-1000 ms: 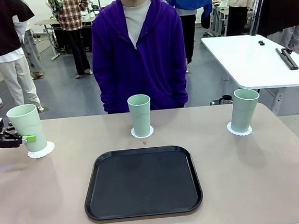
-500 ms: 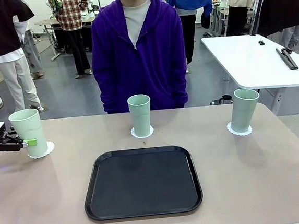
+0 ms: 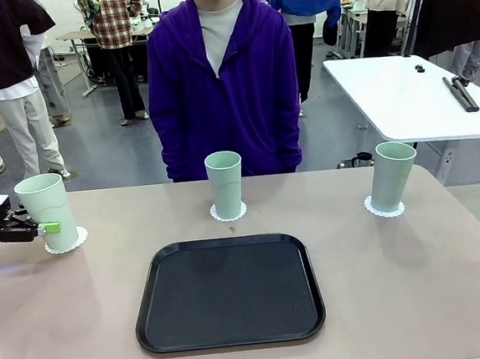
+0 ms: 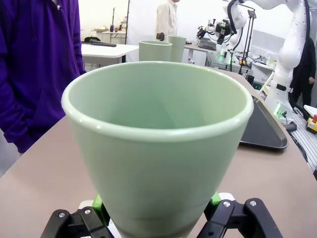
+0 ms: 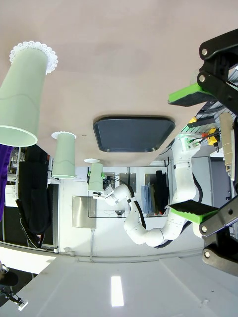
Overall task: Place coasters on the table and set cups on them.
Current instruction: Take one Reusable plastic cup from the Flat Tray and place it on a coaster set by the human.
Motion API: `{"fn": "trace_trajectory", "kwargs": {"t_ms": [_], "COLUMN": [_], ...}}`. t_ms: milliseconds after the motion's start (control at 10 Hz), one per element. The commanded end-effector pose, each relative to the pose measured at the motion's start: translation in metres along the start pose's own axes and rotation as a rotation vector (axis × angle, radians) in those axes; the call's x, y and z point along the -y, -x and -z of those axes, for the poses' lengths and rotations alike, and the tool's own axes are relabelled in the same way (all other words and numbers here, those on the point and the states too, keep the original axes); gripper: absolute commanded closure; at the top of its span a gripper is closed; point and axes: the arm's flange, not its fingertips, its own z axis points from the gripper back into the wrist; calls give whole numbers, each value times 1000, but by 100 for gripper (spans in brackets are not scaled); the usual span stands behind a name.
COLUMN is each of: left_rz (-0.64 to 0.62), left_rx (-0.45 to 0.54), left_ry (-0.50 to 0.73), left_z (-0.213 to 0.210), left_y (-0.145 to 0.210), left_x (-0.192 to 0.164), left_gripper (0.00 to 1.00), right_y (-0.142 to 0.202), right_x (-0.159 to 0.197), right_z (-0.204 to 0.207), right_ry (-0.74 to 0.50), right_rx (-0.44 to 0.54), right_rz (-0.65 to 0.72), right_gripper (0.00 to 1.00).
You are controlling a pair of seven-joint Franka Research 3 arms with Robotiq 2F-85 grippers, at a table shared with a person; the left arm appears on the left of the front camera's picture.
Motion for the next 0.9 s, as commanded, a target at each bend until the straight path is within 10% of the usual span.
{"fn": "trace_trajectory", "kwargs": {"t_ms": [0,800], "left_rz": [50,86], "left_rx": [61,72], "left_ry": [39,36], "left_z": [-3,-9], "left_y": [6,17], "left_x": [-19,-39], "left_gripper": [15,15], "right_y": [1,1], "right_x": [0,0], "right_z": [0,0], "right_ry": [-9,-9], "right_rx": [0,0], "right_rz": [-8,-8], "right_gripper": [0,0]}}
